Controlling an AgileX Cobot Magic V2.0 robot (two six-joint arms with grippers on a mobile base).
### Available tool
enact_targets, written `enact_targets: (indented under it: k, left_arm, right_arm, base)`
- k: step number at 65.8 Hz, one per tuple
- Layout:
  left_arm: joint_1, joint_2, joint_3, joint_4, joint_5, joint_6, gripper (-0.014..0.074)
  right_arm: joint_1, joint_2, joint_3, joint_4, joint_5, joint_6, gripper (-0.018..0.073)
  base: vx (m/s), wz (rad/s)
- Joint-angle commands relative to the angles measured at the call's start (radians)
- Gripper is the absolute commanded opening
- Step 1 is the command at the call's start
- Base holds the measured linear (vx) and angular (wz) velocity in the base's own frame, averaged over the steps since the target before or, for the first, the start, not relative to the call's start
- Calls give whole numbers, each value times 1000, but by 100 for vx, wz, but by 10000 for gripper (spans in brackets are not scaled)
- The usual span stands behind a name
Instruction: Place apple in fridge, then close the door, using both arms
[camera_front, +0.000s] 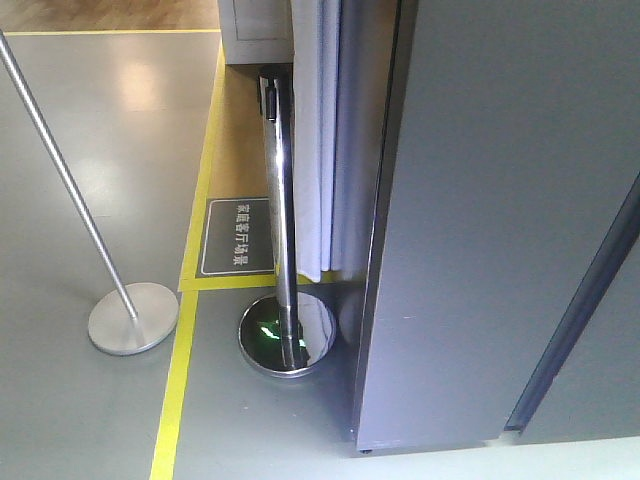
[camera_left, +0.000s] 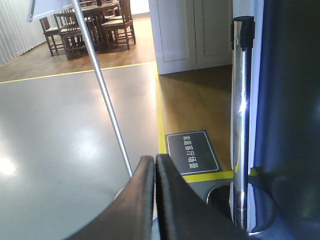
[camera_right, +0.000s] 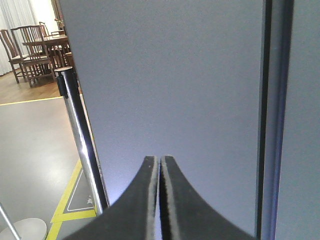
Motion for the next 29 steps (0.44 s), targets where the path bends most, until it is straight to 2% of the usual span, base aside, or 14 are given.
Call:
enact_targets:
  k: [1, 29]
  left_arm:
    - [-5, -16, 15, -5, -76, -5, -8]
    - [-5, -16, 15, -5, -76, -5, -8]
  right_arm:
    - [-6, -7, 9, -14, -76, -1, -3]
    - [-6, -7, 9, -14, -76, -1, -3]
  base:
    - [0, 0]
    - [0, 0]
